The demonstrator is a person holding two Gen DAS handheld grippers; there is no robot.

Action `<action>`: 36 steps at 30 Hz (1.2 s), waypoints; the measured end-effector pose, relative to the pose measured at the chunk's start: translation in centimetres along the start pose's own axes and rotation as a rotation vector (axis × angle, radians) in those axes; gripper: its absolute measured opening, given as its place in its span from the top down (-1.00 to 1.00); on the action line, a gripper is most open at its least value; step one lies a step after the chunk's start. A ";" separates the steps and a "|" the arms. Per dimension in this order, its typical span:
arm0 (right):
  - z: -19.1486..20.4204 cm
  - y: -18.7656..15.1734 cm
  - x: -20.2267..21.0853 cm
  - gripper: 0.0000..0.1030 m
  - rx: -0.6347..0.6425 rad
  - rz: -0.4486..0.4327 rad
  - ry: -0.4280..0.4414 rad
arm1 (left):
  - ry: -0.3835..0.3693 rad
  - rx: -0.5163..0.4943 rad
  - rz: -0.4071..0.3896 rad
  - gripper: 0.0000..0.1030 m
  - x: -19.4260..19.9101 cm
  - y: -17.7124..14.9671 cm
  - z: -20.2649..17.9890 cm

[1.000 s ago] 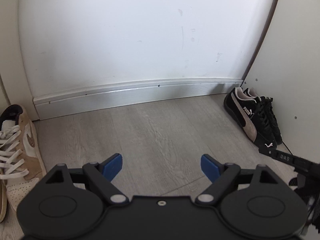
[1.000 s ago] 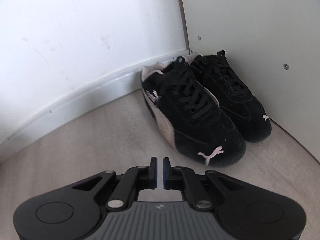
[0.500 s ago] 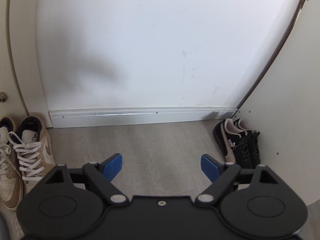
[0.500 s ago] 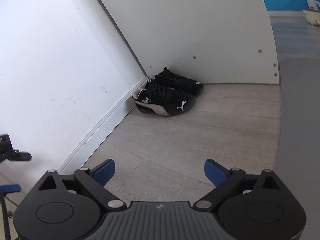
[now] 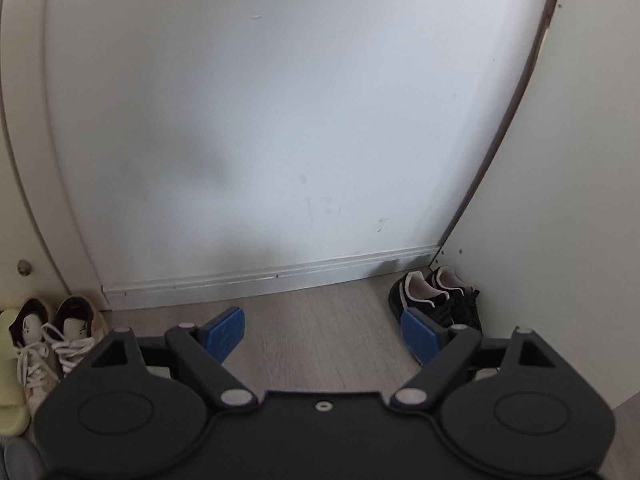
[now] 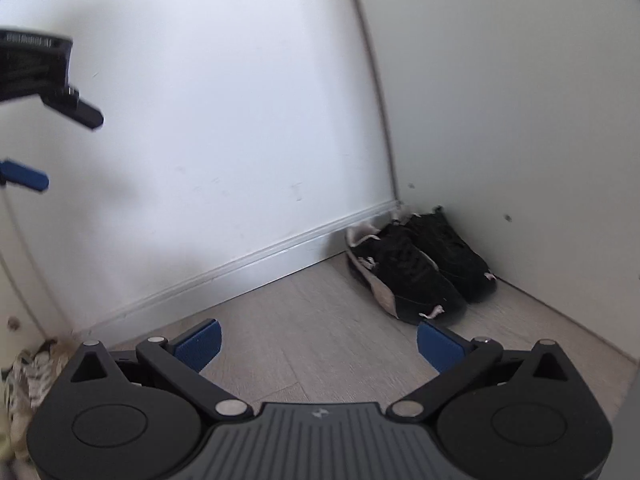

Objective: Organize scattered shoes
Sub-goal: 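Withdraw the right tool from the black sneakers, then move the right tool over the dark grey slides near the door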

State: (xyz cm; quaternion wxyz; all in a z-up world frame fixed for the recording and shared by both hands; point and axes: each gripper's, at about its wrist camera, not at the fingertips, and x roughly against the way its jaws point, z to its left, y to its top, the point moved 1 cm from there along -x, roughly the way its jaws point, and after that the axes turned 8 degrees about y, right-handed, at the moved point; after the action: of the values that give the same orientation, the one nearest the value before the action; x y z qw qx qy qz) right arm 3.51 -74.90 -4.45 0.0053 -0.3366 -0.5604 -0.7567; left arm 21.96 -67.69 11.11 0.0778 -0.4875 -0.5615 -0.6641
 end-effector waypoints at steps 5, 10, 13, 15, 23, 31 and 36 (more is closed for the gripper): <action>0.3 3.2 4.6 -1.00 0.006 0.058 0.044 | 0.104 0.092 -0.047 -0.67 3.7 3.7 1.7; 2.6 4.6 6.3 -1.00 -0.005 0.174 0.052 | 0.219 0.151 -0.105 -0.67 7.2 5.6 6.3; 5.1 5.8 5.6 -1.00 0.013 0.239 0.126 | 0.269 0.186 -0.076 -0.67 7.6 4.5 10.2; 7.6 7.0 4.3 -1.00 0.039 0.273 0.175 | 0.329 0.220 -0.046 -0.67 7.4 2.8 14.2; 17.9 5.2 -1.2 -0.98 0.113 0.359 0.213 | 0.503 0.266 0.018 -0.67 7.2 -3.7 28.8; 31.1 -2.6 -4.5 -0.97 0.219 0.442 0.494 | 0.704 0.471 0.012 -0.67 7.2 -14.4 38.4; 35.7 -10.2 -2.7 -0.91 0.431 0.416 0.731 | 0.816 0.710 -0.020 -0.67 8.5 -21.8 40.2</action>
State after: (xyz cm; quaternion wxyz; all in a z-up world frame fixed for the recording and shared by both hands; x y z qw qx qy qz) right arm 19.66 -41.68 -9.31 0.4236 -0.1448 -0.5868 -0.6748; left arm 25.88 -23.10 -1.52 0.4431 -0.1284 -0.6801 -0.5698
